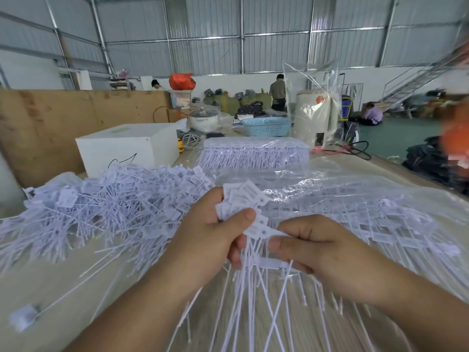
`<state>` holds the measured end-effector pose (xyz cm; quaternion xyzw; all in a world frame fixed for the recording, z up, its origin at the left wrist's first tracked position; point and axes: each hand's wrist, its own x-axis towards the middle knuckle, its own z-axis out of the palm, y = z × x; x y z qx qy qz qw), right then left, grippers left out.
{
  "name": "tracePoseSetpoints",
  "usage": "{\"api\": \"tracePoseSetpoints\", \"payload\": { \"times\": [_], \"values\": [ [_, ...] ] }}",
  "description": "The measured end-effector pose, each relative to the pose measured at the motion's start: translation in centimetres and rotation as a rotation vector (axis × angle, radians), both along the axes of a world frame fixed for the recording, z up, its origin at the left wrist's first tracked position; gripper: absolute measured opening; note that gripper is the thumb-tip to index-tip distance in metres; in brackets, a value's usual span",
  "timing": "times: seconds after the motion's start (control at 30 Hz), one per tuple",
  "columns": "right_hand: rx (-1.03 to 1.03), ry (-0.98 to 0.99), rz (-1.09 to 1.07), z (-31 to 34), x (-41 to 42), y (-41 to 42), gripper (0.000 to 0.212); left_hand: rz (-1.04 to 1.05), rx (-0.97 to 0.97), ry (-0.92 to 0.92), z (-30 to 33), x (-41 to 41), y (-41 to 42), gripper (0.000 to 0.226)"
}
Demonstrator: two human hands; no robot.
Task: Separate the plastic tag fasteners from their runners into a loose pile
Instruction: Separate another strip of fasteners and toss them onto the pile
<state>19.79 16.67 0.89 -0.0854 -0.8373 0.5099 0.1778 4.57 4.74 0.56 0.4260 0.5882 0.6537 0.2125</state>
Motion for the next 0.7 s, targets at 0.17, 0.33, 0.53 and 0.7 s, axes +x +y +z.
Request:
{"api": "tracePoseSetpoints", "payload": {
  "times": [0.17,0.33,0.53,0.7],
  "values": [
    [-0.049,0.235,-0.223,0.1,-0.5,-1.3,0.043,0.04,0.151,-0.222,0.2,1.5,0.8,0.028],
    [0.028,0.444,-0.365,0.0,-1.0,-2.8,0.039,0.028,0.232,-0.43,-0.3,2.6,1.4,0.017],
    [-0.027,0.611,-0.428,1.2,0.2,-2.0,0.046,0.185,0.26,-0.71,1.3,-2.1,0.3,0.021],
    [0.12,0.416,-0.214,0.6,0.2,-2.0,0.032,0.109,0.168,-0.377,1.2,-2.0,-0.1,0.017]
  ]
}}
